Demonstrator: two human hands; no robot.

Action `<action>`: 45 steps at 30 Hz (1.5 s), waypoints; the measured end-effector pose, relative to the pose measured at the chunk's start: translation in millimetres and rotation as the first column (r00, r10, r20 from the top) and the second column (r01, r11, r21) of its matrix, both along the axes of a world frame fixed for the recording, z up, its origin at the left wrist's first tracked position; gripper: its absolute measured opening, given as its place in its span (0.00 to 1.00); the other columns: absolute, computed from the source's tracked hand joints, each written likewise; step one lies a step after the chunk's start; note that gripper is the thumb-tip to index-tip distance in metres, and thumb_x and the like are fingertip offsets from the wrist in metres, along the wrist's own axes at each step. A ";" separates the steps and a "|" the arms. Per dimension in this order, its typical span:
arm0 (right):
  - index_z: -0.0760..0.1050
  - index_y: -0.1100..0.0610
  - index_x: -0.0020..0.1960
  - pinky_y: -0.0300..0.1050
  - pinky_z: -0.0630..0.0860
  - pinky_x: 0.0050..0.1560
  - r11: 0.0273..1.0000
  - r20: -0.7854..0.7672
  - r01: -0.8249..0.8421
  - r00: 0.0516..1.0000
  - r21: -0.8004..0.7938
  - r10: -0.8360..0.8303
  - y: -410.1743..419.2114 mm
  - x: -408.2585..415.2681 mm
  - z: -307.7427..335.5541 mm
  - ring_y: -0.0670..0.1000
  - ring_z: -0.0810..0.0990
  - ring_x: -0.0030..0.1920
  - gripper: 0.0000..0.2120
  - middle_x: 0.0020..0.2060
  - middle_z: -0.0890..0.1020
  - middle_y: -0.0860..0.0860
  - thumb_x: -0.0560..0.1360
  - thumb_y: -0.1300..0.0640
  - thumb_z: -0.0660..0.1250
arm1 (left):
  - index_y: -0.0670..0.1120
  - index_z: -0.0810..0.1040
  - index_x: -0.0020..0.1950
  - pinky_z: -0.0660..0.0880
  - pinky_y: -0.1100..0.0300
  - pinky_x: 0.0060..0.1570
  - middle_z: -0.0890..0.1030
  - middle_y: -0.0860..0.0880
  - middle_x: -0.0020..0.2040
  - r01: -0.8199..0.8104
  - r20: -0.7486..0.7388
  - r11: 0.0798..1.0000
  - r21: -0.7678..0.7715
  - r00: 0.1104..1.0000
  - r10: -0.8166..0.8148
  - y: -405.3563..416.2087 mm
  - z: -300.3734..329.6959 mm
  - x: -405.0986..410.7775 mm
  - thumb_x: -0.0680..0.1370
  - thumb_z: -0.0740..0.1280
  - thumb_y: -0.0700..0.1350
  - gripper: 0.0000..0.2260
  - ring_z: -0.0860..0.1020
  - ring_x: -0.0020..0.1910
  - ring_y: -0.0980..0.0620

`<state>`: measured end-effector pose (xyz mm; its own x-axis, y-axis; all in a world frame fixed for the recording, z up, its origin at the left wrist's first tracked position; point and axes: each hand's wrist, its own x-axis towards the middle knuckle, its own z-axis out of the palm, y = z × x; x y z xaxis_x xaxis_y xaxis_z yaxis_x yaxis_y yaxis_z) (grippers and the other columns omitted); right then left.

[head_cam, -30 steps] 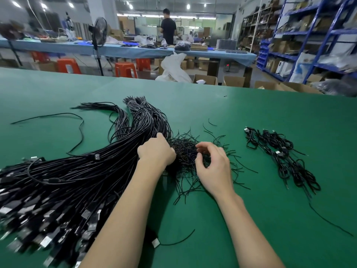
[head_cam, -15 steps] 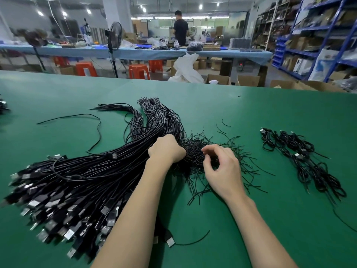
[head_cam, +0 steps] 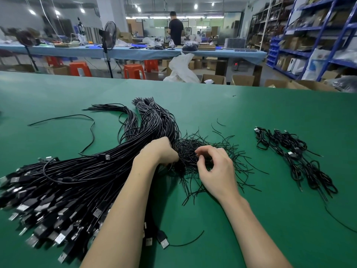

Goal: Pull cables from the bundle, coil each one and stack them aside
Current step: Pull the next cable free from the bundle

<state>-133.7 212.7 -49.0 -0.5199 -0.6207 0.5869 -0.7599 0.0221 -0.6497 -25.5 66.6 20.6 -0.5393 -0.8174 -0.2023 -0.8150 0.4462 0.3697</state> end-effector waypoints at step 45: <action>0.87 0.49 0.50 0.32 0.62 0.22 0.931 0.909 -0.308 0.299 -0.196 0.290 6.7 -5.1 29.9 0.42 0.73 0.27 0.14 0.49 0.88 0.49 0.67 0.45 0.78 | 0.51 0.79 0.42 0.76 0.55 0.45 0.85 0.47 0.45 0.065 -0.601 0.993 0.100 0.799 0.008 23.1 0.6 -23.9 0.79 0.62 0.60 0.16 0.79 0.40 0.49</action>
<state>-138.8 219.3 -19.2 -0.4946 -0.8586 -0.1347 0.3525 -0.0566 -0.9341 -49.5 89.7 21.2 -0.6051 -0.7919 0.0821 -0.4016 0.3927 0.8273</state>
